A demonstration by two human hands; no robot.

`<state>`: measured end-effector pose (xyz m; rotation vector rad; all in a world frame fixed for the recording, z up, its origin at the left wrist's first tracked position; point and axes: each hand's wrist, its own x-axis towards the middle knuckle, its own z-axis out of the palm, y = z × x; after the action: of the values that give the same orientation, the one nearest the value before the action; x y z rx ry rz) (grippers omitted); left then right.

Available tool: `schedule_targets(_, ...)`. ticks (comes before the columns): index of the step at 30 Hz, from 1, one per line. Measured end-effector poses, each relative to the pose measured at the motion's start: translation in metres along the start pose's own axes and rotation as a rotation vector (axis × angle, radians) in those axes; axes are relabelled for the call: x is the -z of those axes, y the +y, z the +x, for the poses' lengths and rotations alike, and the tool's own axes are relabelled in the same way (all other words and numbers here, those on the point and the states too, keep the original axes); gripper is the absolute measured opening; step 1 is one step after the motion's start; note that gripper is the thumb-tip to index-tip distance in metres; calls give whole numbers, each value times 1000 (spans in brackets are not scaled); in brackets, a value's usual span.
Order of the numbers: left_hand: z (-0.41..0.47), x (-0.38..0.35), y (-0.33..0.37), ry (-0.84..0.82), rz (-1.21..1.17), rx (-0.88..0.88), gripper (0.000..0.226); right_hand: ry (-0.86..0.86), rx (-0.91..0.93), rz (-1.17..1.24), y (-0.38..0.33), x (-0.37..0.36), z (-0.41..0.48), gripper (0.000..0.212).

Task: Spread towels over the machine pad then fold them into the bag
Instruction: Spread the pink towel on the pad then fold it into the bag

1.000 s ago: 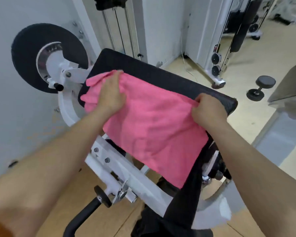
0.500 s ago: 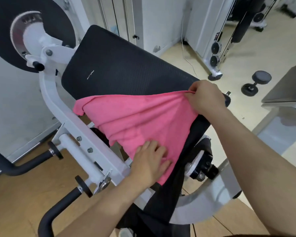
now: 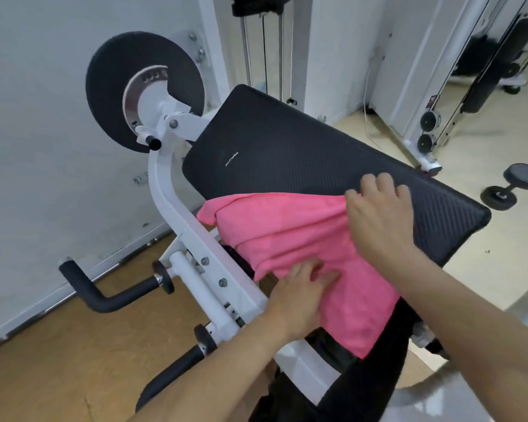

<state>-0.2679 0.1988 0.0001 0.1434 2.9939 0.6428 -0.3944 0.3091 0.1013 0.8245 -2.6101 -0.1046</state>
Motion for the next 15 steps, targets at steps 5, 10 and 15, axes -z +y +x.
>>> schedule_targets(5, -2, 9, -36, -15, -257, -205, 43, -263, -114, 117, -69, -39, -21, 29)
schedule_targets(10, -1, 47, -131, 138, -401, -20, 43, -429, -349, 4, -105, -52, -3, 80)
schedule_targets(15, 23, 86, -227, 225, -50, 171, 44, -511, -511, -73, -131, -60, 7, 94)
